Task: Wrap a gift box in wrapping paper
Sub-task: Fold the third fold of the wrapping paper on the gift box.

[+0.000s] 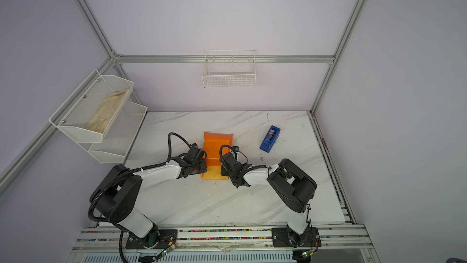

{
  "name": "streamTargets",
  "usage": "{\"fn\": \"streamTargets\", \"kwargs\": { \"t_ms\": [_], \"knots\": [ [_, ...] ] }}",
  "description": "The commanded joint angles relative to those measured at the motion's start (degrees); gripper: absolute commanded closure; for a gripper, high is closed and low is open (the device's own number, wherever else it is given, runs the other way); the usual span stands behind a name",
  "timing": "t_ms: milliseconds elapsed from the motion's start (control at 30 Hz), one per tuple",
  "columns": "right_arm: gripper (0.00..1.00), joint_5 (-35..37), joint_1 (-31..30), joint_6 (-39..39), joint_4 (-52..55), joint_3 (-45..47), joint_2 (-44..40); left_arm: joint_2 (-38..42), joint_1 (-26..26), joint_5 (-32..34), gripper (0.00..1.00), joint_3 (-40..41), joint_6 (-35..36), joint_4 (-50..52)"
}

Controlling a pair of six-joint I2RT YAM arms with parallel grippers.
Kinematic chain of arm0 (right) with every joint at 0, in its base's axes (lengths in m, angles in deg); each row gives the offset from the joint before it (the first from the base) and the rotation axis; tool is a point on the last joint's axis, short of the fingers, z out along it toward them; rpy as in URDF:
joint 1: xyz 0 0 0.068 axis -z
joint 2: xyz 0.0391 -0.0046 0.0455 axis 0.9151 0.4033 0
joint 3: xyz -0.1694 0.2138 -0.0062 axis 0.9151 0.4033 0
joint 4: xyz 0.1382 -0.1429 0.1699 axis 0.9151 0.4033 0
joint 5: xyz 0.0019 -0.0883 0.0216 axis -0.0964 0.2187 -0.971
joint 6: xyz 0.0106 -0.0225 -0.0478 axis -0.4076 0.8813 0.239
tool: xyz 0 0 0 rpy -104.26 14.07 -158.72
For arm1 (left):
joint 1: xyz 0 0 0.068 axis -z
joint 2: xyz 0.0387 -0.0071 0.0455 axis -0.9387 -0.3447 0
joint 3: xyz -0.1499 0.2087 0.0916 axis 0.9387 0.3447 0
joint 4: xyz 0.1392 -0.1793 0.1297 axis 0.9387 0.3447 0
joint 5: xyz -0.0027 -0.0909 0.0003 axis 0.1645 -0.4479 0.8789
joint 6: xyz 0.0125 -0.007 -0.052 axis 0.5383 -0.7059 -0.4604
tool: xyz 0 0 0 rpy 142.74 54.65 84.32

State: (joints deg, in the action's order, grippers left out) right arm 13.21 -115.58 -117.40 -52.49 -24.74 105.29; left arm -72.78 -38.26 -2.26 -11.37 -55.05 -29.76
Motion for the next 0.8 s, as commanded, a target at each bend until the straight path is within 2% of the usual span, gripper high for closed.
{"fn": "streamTargets", "kwargs": {
  "t_ms": [0,267,600,700,767],
  "knots": [
    [0.86,1.2,0.4,-0.5,-0.7,-1.2,1.0,0.1,-0.3,0.2,0.71,-0.8,-0.2,-1.6],
    [0.98,1.2,0.4,-0.7,0.7,-1.1,0.1,1.7,-0.1,-0.4,0.82,0.5,-1.6,-1.7],
    [1.0,0.9,0.3,-0.8,2.0,0.9,-3.2,5.4,1.8,-1.2,0.87,2.9,-5.7,-0.5],
    [1.0,0.8,0.4,-0.8,2.5,2.2,-5.1,6.7,2.6,-2.0,0.84,4.0,-7.1,-0.4],
    [1.0,0.4,0.3,-0.8,2.4,2.9,-5.5,7.5,2.8,-2.6,0.7,4.5,-7.3,-0.2]
  ]
}}
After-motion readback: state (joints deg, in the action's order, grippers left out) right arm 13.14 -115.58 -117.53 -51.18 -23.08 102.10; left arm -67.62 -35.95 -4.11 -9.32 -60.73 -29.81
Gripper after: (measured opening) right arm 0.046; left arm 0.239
